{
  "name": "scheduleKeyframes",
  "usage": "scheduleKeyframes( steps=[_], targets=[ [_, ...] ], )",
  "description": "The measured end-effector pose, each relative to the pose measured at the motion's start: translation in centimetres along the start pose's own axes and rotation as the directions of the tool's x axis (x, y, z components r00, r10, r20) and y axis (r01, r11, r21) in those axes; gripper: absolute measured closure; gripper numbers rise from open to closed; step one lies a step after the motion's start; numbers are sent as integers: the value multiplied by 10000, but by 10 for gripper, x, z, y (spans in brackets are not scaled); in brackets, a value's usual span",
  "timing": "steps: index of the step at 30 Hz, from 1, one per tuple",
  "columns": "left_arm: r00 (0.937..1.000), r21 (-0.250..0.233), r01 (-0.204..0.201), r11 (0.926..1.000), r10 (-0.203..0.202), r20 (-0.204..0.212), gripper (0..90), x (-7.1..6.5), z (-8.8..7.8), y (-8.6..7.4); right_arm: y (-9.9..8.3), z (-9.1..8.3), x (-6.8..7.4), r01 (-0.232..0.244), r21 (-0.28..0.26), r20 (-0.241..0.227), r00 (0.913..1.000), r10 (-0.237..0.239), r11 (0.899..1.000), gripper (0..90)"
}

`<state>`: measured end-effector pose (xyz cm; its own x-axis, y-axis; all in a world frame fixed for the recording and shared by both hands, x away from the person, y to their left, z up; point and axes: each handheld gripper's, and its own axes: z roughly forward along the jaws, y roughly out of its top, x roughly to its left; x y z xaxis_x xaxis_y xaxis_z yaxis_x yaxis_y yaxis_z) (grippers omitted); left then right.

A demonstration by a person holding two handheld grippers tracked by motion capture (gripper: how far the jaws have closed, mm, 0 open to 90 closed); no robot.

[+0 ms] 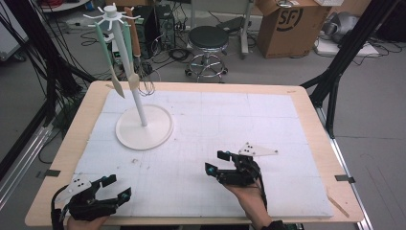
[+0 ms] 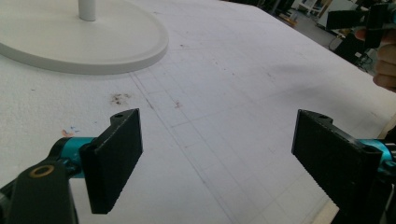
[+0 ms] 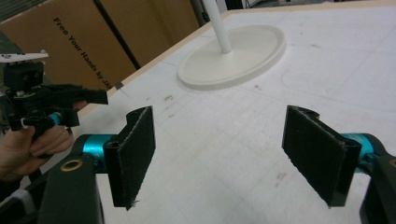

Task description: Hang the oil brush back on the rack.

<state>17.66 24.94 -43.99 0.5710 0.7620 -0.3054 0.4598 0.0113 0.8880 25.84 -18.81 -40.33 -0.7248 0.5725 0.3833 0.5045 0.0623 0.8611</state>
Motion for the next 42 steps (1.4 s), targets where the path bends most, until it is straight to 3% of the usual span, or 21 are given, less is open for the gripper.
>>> scheduleKeyframes(
  steps=[12, 25, 32, 42],
  targets=[
    [9999, -66, 65, 10000, -65, 109, 167, 0, 0, 0, -29, -24, -9, -194, 65, 500, 9986, 191, 9998, 244],
    [9985, -122, 57, 9999, -50, 536, 168, -2, 0, 1, -50, -49, -2, -385, -5, 653, 9971, 384, 9993, 244],
    [9964, -198, -35, 9998, 52, 845, 169, -3, 3, 1, -56, -52, -1, -441, 86, 766, 9961, 433, 9990, 244],
    [9966, -184, -81, 9998, 96, 819, 169, -3, 6, 2, -60, -57, -5, -553, 37, 1094, 9925, 546, 9985, 243]
  ],
)
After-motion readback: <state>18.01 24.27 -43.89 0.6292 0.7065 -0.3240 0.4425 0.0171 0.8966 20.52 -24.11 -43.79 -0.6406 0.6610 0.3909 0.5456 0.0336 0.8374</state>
